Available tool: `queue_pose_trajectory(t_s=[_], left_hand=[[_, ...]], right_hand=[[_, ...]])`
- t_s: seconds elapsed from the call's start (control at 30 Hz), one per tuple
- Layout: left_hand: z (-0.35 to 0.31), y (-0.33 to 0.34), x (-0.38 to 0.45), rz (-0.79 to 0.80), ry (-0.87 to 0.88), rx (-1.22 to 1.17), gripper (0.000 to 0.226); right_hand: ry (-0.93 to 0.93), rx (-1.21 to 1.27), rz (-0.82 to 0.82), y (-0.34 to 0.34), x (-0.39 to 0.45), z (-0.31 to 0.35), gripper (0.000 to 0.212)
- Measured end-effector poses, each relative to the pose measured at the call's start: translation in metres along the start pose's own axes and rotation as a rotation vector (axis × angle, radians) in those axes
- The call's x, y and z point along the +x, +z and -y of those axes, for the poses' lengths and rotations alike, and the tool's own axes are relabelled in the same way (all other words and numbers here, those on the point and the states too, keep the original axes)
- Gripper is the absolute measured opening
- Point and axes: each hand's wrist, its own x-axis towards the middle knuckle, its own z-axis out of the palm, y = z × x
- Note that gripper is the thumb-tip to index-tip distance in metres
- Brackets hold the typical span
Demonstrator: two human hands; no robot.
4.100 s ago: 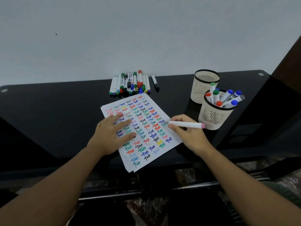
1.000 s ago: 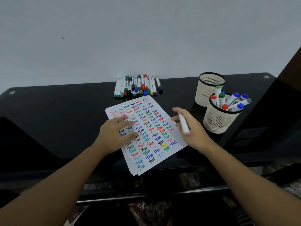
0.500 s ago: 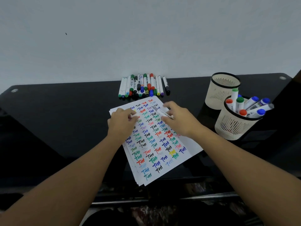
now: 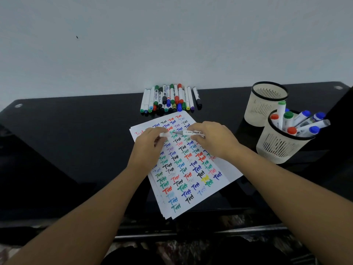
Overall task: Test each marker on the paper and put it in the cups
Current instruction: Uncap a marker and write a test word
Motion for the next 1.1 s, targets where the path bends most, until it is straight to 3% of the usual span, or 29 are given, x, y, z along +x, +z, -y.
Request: queue_pose_trajectory(t_s=[0.23,0.4,0.67,0.83,1.1], left_hand=[[-0.006,-0.001,-0.004,0.027,0.067,0.033,0.023],[-0.008,-0.003,-0.006,0.043,0.015,-0.001,0.026],[-0.017,-0.004,-0.010,0.161,-0.026,-0.015,0.069],[-0.017,-0.003,-0.005,0.138,-0.054,0.010,0.093],[-0.001,0.005,0.002,0.188,-0.030,0.226,0.075]], right_hand=[[-0.067,-0.054,-0.006,0.001,0.001,0.009,0.037],[-0.141,-0.048,-0.006,0.004,-0.002,0.019,0.037],[-0.217,0.012,0.032,0.007,-0.008,0.024,0.053],[-0.174,0.142,-0.037,0.008,-0.011,0.024,0.057],[-0.086,0.341,-0.094,0.000,-0.025,0.017,0.052]])
